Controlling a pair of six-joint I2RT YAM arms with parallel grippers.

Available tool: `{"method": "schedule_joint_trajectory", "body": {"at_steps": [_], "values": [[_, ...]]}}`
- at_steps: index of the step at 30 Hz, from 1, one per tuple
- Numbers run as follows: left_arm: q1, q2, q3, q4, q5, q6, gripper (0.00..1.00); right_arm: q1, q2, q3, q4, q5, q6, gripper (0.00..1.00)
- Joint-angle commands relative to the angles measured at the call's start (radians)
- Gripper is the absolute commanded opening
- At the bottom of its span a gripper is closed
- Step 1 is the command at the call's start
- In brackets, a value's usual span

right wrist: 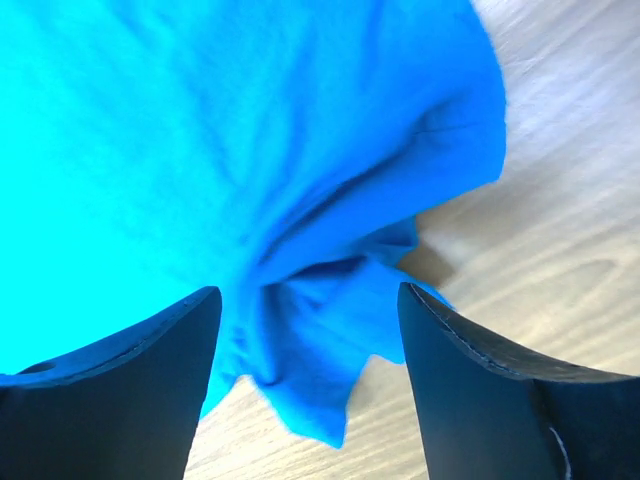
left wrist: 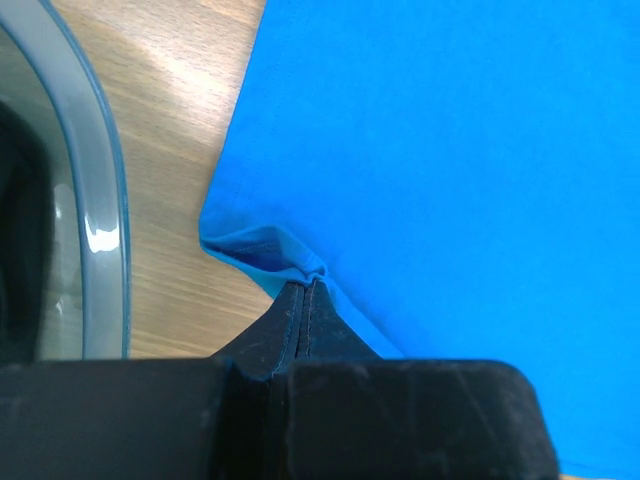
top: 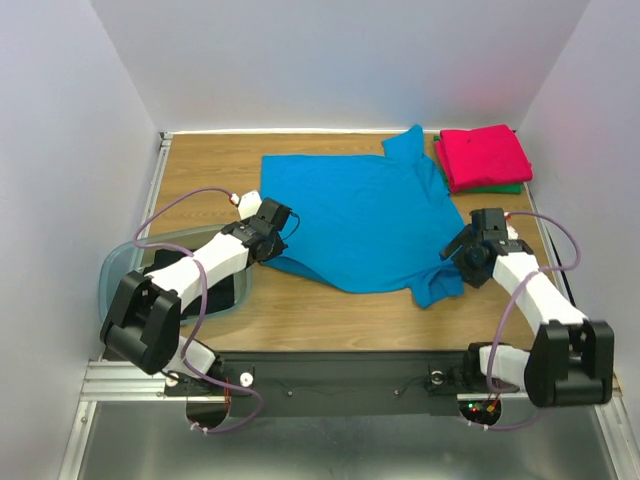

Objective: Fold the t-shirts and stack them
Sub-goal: Flatten the tshirt out, then fold the tshirt

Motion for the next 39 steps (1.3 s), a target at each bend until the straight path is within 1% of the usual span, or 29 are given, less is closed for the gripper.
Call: {"method": "schedule_joint_trajectory", "body": {"at_steps": [1,4,7,8,12,15,16,18,19,20,22,28,32,33,35,36,39], "values": [[0.003,-0.043,0.002,0.022,0.001,0.02,0.0,0.004,-0.113,-0.031,-0.055,0.079,0.011,0.78],[0.005,-0.048,-0.005,0.03,0.01,0.024,0.0,0.004,-0.126,-0.042,-0.145,0.189,0.036,0.78],[0.005,-0.048,-0.01,0.041,0.018,0.026,0.0,-0.002,-0.116,-0.072,-0.15,0.21,0.062,0.77],[0.003,-0.048,-0.01,0.044,0.022,0.026,0.0,-0.004,-0.11,-0.079,-0.152,0.199,0.076,0.75],[0.003,-0.049,-0.007,0.032,0.015,0.026,0.0,-0.004,-0.092,-0.093,-0.164,0.165,0.109,0.74],[0.003,-0.056,-0.011,0.033,0.013,0.024,0.0,-0.004,-0.115,-0.129,-0.195,0.136,0.151,0.72],[0.003,-0.054,-0.008,0.032,0.013,0.024,0.0,-0.004,-0.128,-0.137,-0.201,0.106,0.169,0.69],[0.005,-0.054,-0.008,0.035,0.013,0.026,0.0,-0.004,-0.141,-0.14,-0.201,0.095,0.206,0.67],[0.003,-0.054,-0.005,0.036,0.013,0.027,0.0,-0.004,-0.145,-0.146,-0.196,0.099,0.218,0.66],[0.003,-0.053,-0.002,0.035,0.013,0.029,0.0,-0.004,-0.145,-0.16,-0.19,0.125,0.232,0.63],[0.003,-0.051,0.002,0.032,0.015,0.033,0.0,-0.004,-0.133,-0.174,-0.179,0.141,0.24,0.61],[0.003,-0.057,0.01,0.018,0.009,0.036,0.0,-0.004,-0.092,-0.244,-0.092,0.053,0.243,0.57],[0.003,-0.072,0.004,0.012,0.01,0.032,0.0,-0.004,-0.107,-0.26,-0.074,0.044,0.241,0.4],[0.005,-0.077,0.005,0.012,0.015,0.032,0.0,-0.004,-0.119,-0.254,-0.074,0.043,0.238,0.25],[0.005,-0.089,0.008,0.009,0.019,0.033,0.0,-0.004,-0.17,-0.214,-0.075,0.041,0.22,0.13],[0.005,-0.094,0.01,0.007,0.024,0.033,0.0,-0.004,-0.188,-0.193,-0.075,0.041,0.194,0.01],[0.005,-0.14,0.025,-0.004,0.032,0.044,0.0,-0.004,-0.26,-0.079,-0.083,0.052,0.121,0.0]]}}
